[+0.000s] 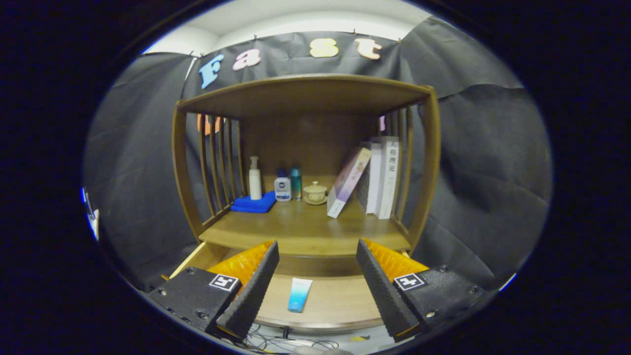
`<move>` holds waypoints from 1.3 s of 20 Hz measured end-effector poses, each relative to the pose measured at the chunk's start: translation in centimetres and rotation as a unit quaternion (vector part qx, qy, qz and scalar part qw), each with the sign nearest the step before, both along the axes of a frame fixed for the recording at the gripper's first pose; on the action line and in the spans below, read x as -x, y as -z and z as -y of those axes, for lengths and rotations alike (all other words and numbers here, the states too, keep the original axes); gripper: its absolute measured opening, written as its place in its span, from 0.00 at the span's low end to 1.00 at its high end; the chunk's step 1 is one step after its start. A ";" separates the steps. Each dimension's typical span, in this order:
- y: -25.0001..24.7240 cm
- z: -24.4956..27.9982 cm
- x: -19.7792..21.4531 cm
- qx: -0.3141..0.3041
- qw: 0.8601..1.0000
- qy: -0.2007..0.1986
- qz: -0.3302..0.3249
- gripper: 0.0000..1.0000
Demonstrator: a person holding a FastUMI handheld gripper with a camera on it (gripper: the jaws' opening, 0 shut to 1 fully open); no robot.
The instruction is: Pull open the drawer, take out the items inside it, and place them on the countertop above the cabinet.
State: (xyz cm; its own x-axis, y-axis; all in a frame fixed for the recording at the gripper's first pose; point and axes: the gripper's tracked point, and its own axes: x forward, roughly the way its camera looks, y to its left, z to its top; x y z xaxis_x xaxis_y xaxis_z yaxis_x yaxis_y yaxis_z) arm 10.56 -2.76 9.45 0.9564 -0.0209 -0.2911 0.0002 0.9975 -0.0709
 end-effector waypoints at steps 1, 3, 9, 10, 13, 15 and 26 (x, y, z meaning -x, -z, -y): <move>0.7 -0.4 -1.4 0.005 1.000 -0.003 -0.022 1.00; 2.7 -0.5 -3.7 0.020 0.998 0.002 -0.065 1.00; 14.0 0.5 -5.3 0.023 0.959 0.025 -0.281 1.00; 15.3 0.5 -5.5 0.007 0.953 0.034 -0.301 1.00; 18.3 0.3 -5.1 -0.021 0.925 0.043 -0.377 1.00; 18.6 0.2 -5.4 -0.036 0.908 0.042 -0.416 0.99; 22.0 -0.5 -5.3 -0.027 0.873 0.051 -0.485 0.81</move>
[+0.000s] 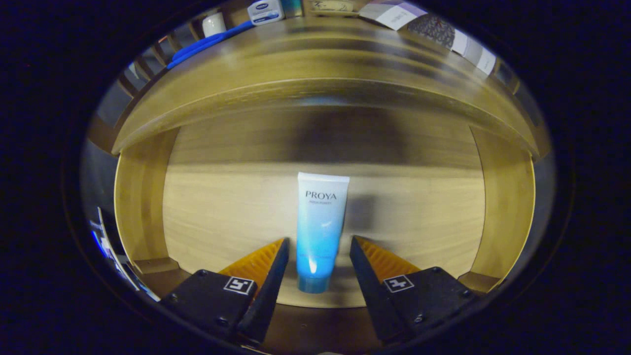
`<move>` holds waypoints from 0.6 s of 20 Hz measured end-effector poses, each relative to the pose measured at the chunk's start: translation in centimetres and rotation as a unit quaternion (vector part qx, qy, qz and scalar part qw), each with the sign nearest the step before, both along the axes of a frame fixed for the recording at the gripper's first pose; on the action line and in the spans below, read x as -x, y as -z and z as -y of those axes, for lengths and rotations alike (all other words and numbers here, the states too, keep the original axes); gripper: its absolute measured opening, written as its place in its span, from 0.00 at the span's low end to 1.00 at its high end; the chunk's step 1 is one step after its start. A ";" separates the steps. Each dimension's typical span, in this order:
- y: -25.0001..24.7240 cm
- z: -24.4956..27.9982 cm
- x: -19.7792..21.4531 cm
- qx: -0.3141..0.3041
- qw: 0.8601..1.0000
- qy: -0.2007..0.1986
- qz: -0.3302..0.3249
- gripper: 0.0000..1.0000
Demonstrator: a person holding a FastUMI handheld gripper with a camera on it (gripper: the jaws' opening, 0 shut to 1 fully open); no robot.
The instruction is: Pull open the drawer, take out the items inside it, and place them on the countertop above the cabinet.
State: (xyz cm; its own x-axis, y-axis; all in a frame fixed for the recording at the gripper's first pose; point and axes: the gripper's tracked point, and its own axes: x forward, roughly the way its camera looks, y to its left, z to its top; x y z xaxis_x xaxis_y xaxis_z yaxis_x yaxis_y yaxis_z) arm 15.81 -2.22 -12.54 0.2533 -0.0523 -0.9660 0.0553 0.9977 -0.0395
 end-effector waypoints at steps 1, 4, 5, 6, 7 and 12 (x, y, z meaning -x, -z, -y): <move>-0.3 0.3 -0.4 0.004 1.000 0.007 0.000 0.79; 0.3 0.8 -0.3 0.010 1.000 0.014 0.004 0.57; -0.2 0.9 -0.2 0.005 1.000 0.017 0.006 0.50; -0.2 0.7 0.1 -0.005 1.000 0.021 0.006 0.47; -0.4 0.3 0.5 -0.017 1.000 0.021 0.009 0.46; -2.7 -1.1 2.1 -0.052 0.997 0.019 0.045 0.45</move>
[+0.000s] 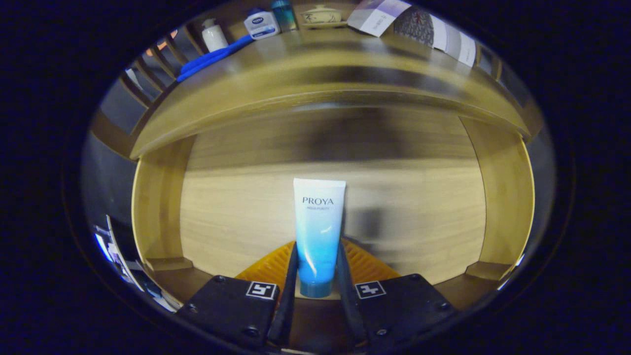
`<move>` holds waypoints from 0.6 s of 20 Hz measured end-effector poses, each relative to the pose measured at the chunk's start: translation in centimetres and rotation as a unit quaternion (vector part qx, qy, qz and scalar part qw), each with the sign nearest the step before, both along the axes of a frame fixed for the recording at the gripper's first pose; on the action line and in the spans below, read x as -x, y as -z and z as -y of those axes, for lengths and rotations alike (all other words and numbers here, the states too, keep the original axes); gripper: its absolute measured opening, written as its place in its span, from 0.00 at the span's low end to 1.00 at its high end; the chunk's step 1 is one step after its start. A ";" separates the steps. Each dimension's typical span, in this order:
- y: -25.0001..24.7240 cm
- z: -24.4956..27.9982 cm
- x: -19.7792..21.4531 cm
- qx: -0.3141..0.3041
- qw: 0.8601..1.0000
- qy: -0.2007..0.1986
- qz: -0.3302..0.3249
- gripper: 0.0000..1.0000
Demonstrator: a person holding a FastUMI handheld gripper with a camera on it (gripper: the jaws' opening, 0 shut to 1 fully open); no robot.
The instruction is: Pull open the drawer, take out the items inside it, and place them on the countertop above the cabinet.
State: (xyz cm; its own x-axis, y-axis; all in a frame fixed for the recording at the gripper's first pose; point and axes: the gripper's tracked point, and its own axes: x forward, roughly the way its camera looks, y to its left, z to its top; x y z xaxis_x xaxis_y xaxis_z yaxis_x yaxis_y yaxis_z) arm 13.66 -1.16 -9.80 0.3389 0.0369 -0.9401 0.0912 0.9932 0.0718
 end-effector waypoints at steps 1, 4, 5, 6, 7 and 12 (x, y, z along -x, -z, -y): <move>-0.8 -0.2 0.2 -0.005 1.000 0.001 0.010 0.45; -2.9 -0.3 1.3 0.000 0.999 -0.006 0.031 0.44; -3.7 -0.2 1.7 0.002 0.999 -0.007 0.038 0.44; -4.6 -0.3 2.0 -0.001 0.999 -0.011 0.045 0.44; -5.6 -0.4 2.2 -0.003 0.999 -0.011 0.053 0.45; -12.4 -0.7 1.2 0.014 0.994 -0.022 0.107 0.44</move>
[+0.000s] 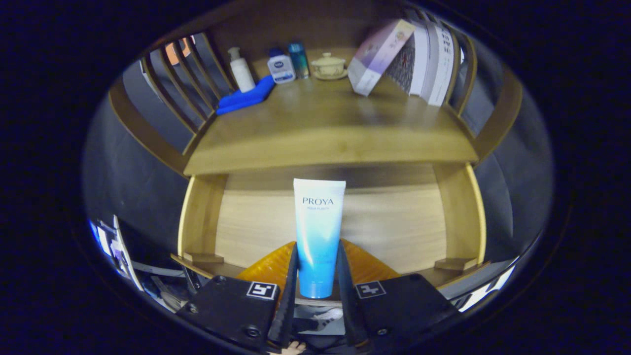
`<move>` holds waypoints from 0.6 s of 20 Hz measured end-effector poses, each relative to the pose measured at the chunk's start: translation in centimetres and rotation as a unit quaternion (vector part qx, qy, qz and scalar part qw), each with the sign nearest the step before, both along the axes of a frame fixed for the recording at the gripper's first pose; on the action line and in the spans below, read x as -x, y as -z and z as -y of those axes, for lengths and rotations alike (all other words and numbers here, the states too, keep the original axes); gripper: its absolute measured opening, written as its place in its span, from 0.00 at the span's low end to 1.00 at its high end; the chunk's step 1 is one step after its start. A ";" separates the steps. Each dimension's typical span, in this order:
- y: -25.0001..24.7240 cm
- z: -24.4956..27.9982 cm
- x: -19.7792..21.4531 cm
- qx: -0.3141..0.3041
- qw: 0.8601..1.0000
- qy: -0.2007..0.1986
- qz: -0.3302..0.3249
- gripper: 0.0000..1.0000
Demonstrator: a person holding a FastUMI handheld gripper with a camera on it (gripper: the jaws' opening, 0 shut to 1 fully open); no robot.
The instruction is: Pull open the drawer, take out the items inside it, and place them on the countertop above the cabinet.
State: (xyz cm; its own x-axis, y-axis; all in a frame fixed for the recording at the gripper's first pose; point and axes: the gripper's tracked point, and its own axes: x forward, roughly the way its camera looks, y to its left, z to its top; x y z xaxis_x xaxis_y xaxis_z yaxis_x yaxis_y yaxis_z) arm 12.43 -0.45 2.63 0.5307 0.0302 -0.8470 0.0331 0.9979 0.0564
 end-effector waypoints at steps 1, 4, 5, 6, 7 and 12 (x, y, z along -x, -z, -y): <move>-1.1 -0.3 -0.8 -0.001 1.000 0.001 0.015 0.44; -2.4 -2.1 -3.7 -0.022 0.999 -0.001 0.022 0.44; -2.5 -2.0 -4.9 -0.019 1.000 0.000 0.023 0.44; -2.3 -1.9 -6.7 -0.010 1.000 0.003 0.024 0.44; -2.1 -1.8 -8.2 -0.004 1.000 0.009 0.025 0.44; -0.5 -1.1 -14.1 0.013 0.999 0.027 0.013 0.45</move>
